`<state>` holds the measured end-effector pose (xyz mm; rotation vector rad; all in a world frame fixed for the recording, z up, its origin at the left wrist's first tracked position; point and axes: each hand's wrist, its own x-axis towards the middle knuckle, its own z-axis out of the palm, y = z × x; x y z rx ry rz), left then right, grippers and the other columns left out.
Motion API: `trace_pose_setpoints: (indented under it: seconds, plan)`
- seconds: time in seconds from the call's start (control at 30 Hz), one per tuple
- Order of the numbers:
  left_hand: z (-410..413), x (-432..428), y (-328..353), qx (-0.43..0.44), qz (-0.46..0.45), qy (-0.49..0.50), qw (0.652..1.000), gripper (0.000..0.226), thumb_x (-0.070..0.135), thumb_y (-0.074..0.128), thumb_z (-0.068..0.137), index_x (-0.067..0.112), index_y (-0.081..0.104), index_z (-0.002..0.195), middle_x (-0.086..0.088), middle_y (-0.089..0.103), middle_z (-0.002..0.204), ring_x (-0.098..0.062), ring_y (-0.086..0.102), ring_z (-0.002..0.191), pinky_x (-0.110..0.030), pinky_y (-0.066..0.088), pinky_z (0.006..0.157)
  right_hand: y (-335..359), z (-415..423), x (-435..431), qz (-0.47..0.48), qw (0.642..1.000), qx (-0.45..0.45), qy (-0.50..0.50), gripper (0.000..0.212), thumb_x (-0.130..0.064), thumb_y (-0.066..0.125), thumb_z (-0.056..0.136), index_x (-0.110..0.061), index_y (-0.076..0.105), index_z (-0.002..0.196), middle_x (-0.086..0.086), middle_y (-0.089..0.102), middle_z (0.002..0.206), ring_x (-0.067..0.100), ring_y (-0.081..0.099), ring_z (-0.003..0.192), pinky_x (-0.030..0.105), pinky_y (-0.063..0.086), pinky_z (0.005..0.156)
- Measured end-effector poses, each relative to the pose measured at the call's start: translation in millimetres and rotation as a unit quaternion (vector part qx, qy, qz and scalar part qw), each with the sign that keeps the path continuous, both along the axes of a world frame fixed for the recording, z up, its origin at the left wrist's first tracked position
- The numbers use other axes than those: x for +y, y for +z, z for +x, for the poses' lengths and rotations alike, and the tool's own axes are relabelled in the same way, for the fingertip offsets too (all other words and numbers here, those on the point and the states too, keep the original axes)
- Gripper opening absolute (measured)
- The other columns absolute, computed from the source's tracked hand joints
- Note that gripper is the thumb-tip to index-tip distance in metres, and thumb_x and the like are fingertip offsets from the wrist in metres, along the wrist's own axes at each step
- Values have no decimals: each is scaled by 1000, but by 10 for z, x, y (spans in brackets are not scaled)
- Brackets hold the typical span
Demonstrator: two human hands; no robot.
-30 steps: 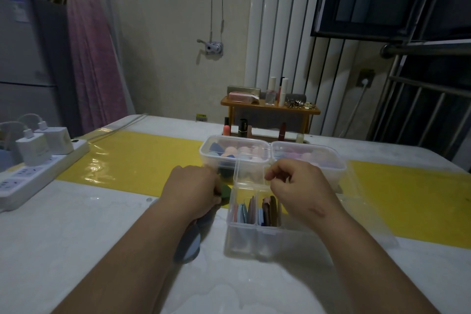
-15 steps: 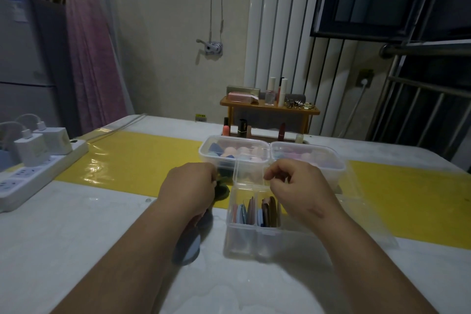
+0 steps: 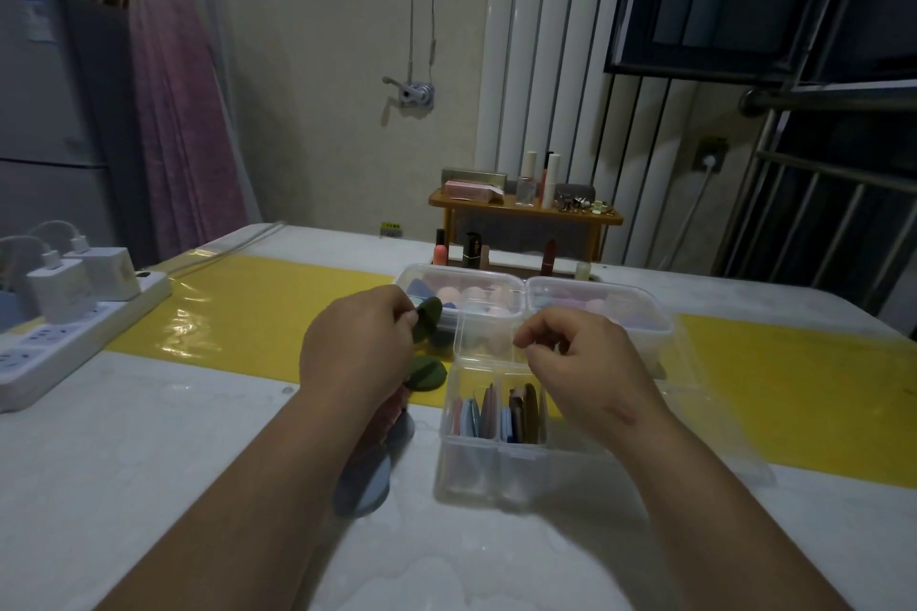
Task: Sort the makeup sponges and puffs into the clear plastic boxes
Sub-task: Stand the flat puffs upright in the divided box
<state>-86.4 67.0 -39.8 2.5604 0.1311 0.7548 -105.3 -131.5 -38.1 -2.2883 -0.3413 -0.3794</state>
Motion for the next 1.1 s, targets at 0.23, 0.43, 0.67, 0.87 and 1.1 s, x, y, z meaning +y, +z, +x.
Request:
trace_pose_setpoints:
  seconds: [0.23,0.43,0.67,0.87,1.1]
  plan:
    - [-11,-14,14,-37,-100,-11,994,19,28,53,98,22,69,104,6,63,88,-12,53,80,-18,29,55,12,6,-15,19,1000,-2,-4,21,-11,57,93,-29,66,92,-13,61,88,3,58,78,14,43,64]
    - [23,-34,-25,-39,-262,-94,960,12,21,60,94,18,72,95,3,69,86,-12,61,80,-20,40,61,35,-4,-20,32,999,-3,0,20,-11,57,94,-30,64,91,-13,61,88,3,57,83,14,42,65]
    - [2,-81,-11,-13,-387,-161,908,9,12,65,91,14,73,87,-3,70,77,-1,57,59,-14,42,53,27,15,-21,49,999,2,12,21,-14,55,97,-33,62,101,-15,63,99,-1,56,89,15,44,69]
    - [-35,-119,12,5,-406,-202,891,12,8,61,93,11,72,91,2,70,76,9,59,54,-5,40,47,11,6,4,78,995,37,58,37,-12,49,101,-42,57,122,-15,61,123,2,54,113,12,43,81]
    - [-68,-132,27,16,-410,-273,870,13,1,58,93,5,70,90,13,68,60,5,60,55,-6,43,51,49,-24,20,80,995,-4,63,33,-16,52,100,-43,59,118,-21,60,107,1,56,83,14,49,63]
